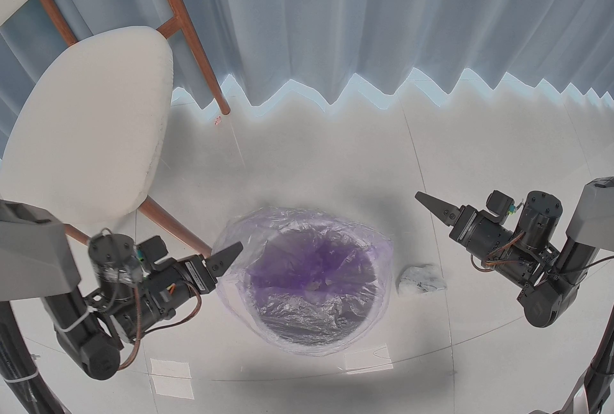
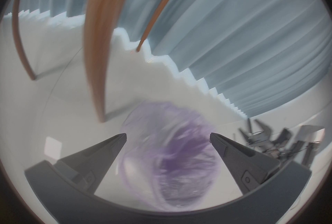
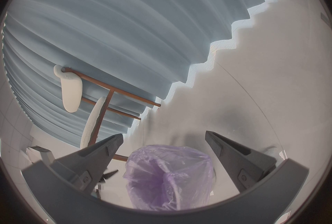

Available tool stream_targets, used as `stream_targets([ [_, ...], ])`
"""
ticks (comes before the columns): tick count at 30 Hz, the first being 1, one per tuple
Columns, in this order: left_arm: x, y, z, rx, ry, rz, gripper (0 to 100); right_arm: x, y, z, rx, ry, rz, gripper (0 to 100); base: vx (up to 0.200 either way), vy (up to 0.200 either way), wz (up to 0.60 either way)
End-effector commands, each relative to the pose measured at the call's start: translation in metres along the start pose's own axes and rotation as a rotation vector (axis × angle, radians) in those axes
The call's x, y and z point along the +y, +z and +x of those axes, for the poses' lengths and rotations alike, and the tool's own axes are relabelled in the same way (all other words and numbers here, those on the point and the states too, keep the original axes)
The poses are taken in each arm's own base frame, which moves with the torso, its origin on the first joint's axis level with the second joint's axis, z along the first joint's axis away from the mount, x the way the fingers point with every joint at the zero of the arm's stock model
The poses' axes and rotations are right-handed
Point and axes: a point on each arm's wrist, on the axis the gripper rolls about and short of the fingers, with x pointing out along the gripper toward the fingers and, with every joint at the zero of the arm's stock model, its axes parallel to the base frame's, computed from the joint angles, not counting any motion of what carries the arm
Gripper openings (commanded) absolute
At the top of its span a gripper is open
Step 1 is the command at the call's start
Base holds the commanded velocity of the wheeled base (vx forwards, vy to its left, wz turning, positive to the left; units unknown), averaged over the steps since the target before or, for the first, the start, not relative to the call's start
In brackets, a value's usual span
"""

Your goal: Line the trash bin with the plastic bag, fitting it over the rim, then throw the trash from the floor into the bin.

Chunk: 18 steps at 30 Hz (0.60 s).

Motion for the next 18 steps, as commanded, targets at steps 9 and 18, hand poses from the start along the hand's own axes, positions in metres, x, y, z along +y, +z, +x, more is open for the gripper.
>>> stream_targets([
  [9, -0.037, 0.049, -0.061, -0.104, -0.328, 0.06, 100, 0.0, -0.006, -0.01, 0.048, 0.024, 0.006, 100, 0.0, 0.0, 0.0],
  [18, 0.009, 0.024, -0.036, 0.019, -0.119, -0.01, 100, -0.001, -0.007, -0.009, 0.054, 0.019, 0.007, 100, 0.0, 0.0, 0.0],
])
